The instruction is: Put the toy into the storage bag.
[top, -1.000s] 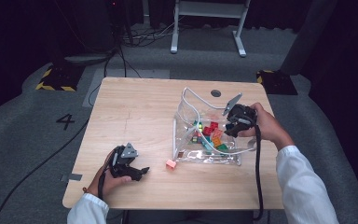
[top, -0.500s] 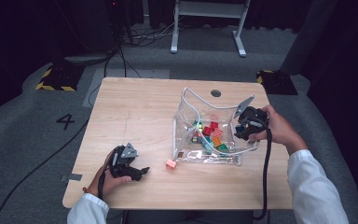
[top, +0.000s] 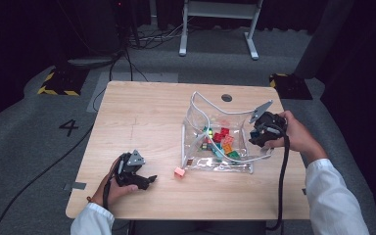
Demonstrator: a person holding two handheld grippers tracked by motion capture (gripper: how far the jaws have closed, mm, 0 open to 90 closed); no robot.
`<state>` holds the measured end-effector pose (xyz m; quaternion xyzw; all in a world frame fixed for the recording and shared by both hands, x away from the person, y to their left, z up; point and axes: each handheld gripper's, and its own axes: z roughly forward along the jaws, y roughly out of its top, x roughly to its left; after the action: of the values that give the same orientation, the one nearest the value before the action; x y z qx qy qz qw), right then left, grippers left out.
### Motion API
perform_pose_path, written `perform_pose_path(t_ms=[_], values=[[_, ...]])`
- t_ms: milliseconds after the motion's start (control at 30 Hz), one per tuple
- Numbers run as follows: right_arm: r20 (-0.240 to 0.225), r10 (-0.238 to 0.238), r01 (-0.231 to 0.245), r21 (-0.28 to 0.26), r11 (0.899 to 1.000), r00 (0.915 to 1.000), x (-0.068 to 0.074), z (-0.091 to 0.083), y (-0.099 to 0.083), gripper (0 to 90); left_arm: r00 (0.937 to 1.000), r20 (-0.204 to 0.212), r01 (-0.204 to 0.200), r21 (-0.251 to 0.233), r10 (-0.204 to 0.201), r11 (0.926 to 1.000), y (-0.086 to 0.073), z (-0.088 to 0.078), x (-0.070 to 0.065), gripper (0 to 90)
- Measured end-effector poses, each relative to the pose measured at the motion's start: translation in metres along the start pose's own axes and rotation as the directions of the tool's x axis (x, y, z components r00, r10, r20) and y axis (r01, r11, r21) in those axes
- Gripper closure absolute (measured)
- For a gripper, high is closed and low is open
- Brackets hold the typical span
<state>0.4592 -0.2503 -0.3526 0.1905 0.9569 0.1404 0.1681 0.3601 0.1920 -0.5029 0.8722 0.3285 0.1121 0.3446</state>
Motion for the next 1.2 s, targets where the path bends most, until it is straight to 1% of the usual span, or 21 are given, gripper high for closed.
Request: perform_pose_path(t_ms=[133, 233, 267, 300, 333, 400, 433, 467, 667, 733, 800, 867, 900, 933, 967, 1033, 1067, 1100, 1133, 1167, 1200], values=[[0.009, -0.002, 0.002, -0.029, 1.000, 1.0000, 0.001, -0.002, -0.001, 37.9, 1.0000, -0.002, -0.001, 0.000, 0.001, 1.0000, 0.000, 0.000, 0.000, 11.7], [0.013, 0.014, -0.014, -0.043, 0.999, 0.9998, 0.002, -0.005, -0.003, 37.8, 1.0000, -0.003, 0.001, 0.002, -0.001, 1.0000, 0.000, 0.000, 0.000, 11.7], [0.012, 0.004, -0.003, -0.056, 0.998, 0.9999, 0.001, -0.005, -0.004, 37.6, 1.0000, -0.002, 0.000, 0.001, 0.000, 1.0000, 0.000, 0.000, 0.000, 11.7], [0.010, 0.015, -0.014, -0.068, 0.998, 0.9998, 0.003, -0.005, -0.005, 37.5, 1.0000, -0.001, 0.000, 0.001, 0.000, 1.0000, 0.000, 0.000, 0.000, 11.7], [0.007, 0.012, -0.011, -0.077, 0.997, 0.9999, 0.003, -0.005, -0.006, 37.4, 1.0000, -0.001, -0.001, 0.001, 0.001, 1.0000, 0.000, 0.000, 0.000, 11.7], [0.018, 0.006, -0.005, -0.082, 0.997, 0.9998, 0.003, -0.006, -0.006, 36.5, 1.0000, -0.001, -0.001, 0.001, 0.001, 1.0000, 0.000, 0.000, 0.000, 11.7], [0.013, 0.011, -0.010, -0.088, 0.996, 0.9999, 0.005, -0.007, -0.007, 35.7, 1.0000, -0.001, 0.000, 0.001, 0.000, 1.0000, 0.000, 0.000, 0.000, 11.7], [0.013, 0.005, -0.004, -0.094, 0.996, 0.9999, 0.005, -0.008, -0.007, 35.0, 1.0000, -0.001, 0.000, 0.000, 0.000, 1.0000, 0.000, 0.000, 0.000, 11.7], [0.041, 0.011, -0.007, -0.114, 0.993, 0.9991, 0.008, -0.013, -0.007, 29.6, 1.0000, -0.001, -0.001, 0.001, 0.001, 1.0000, 0.000, 0.000, 0.000, 11.8], [0.052, 0.016, -0.009, -0.134, 0.991, 0.9985, 0.008, -0.014, -0.008, 27.8, 1.0000, -0.004, -0.002, 0.000, 0.002, 1.0000, 0.000, 0.000, 0.000, 11.7], [0.052, 0.032, -0.023, -0.162, 0.987, 0.9981, 0.010, -0.017, -0.009, 26.6, 1.0000, -0.002, 0.000, 0.000, 0.000, 1.0000, 0.000, 0.000, 0.000, 11.7], [0.066, 0.023, -0.011, -0.174, 0.985, 0.9975, 0.010, -0.020, -0.010, 25.9, 1.0000, -0.002, 0.000, 0.000, 0.000, 1.0000, 0.000, 0.000, 0.000, 11.7], [0.075, 0.037, -0.023, -0.180, 0.983, 0.9965, 0.011, -0.022, -0.011, 25.6, 1.0000, -0.002, -0.001, 0.000, 0.001, 1.0000, 0.000, 0.000, 0.000, 11.7], [0.065, 0.040, -0.026, -0.200, 0.979, 0.9971, 0.011, -0.022, -0.012, 25.6, 1.0000, -0.002, 0.000, 0.001, 0.000, 1.0000, 0.000, 0.000, 0.000, 11.7], [0.079, 0.045, -0.029, -0.197, 0.980, 0.9959, 0.011, -0.025, -0.012, 25.6, 1.0000, -0.001, 0.000, 0.001, 0.000, 1.0000, 0.000, 0.000, 0.000, 11.7], [0.082, 0.059, -0.038, -0.228, 0.973, 0.9949, 0.010, -0.027, -0.014, 25.6, 1.0000, -0.002, -0.001, 0.001, 0.001, 1.0000, 0.000, 0.000, 0.000, 11.7], [0.090, 0.065, -0.042, -0.232, 0.972, 0.9938, 0.010, -0.030, -0.015, 25.5, 1.0000, -0.002, -0.001, 0.001, 0.001, 1.0000, 0.000, 0.000, 0.000, 11.7], [0.093, 0.072, -0.048, -0.243, 0.969, 0.9930, 0.010, -0.032, -0.017, 25.5, 1.0000, -0.002, -0.001, 0.000, 0.001, 1.0000, 0.000, 0.000, 0.000, 11.7], [0.088, 0.089, -0.063, -0.268, 0.961, 0.9921, 0.010, -0.034, -0.018, 25.5, 1.0000, -0.002, 0.000, 0.000, 0.000, 1.0000, 0.000, 0.000, 0.000, 11.7], [0.093, 0.102, -0.073, -0.274, 0.959, 0.9904, 0.010, -0.036, -0.019, 25.5, 1.0000, -0.001, 0.000, 0.001, 0.000, 1.0000, 0.000, 0.000, 0.000, 11.7], [0.095, 0.127, -0.095, -0.290, 0.952, 0.9873, 0.011, -0.038, -0.021, 25.4, 1.0000, -0.002, 0.000, 0.001, 0.000, 1.0000, 0.000, 0.000, 0.000, 11.7]])
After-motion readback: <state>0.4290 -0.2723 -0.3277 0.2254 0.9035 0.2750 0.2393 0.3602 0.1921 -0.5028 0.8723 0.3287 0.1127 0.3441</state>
